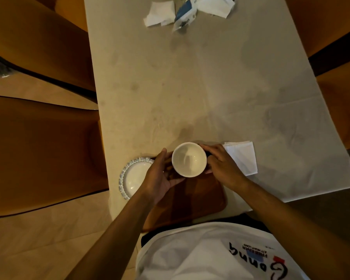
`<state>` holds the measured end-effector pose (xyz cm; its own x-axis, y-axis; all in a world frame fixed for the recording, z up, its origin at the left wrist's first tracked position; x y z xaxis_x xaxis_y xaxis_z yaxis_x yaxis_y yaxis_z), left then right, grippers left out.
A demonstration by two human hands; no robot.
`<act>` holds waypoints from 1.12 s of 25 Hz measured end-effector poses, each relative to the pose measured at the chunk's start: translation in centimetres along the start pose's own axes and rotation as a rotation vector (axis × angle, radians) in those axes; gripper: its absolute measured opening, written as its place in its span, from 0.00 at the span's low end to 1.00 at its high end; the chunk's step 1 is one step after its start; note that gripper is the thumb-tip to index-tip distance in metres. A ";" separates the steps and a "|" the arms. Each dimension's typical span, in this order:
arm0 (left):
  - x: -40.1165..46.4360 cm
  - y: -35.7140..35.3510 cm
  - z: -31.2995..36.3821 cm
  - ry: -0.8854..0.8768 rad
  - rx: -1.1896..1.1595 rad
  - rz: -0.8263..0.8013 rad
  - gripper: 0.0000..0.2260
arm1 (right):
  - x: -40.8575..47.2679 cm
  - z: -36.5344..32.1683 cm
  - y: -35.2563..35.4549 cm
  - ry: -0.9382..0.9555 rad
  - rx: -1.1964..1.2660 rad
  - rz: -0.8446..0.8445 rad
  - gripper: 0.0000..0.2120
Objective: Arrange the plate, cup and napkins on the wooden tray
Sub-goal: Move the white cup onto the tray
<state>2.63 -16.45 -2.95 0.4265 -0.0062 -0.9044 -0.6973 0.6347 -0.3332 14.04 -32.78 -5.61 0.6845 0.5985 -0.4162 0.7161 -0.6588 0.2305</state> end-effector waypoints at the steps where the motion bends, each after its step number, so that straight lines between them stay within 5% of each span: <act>1: 0.0 0.0 0.0 -0.005 0.004 -0.001 0.18 | 0.0 0.0 0.1 0.002 0.001 -0.002 0.20; 7: 0.0 0.3 0.2 -0.034 0.011 0.062 0.19 | -0.2 0.3 0.3 -0.009 0.042 0.045 0.19; 12: 0.0 1.6 1.4 -0.051 -0.021 0.180 0.21 | -0.4 2.2 1.3 -0.191 0.220 0.258 0.12; 28: 0.6 1.0 1.1 -0.040 -0.043 0.185 0.23 | -0.4 2.4 3.0 -0.218 0.245 0.253 0.16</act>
<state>2.80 -15.01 -3.51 0.3112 0.1387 -0.9402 -0.7895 0.5883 -0.1745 15.60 -36.07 -6.89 0.7709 0.3103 -0.5562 0.4574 -0.8774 0.1446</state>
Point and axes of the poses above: each hand's wrist, its own x-axis towards the middle knuckle, its own y-axis out of the back of the hand, z = x × y, the point moved 3 cm from there along x, towards the middle knuckle, and after that the axes turned 11 degrees about y, right-handed, at the moved point
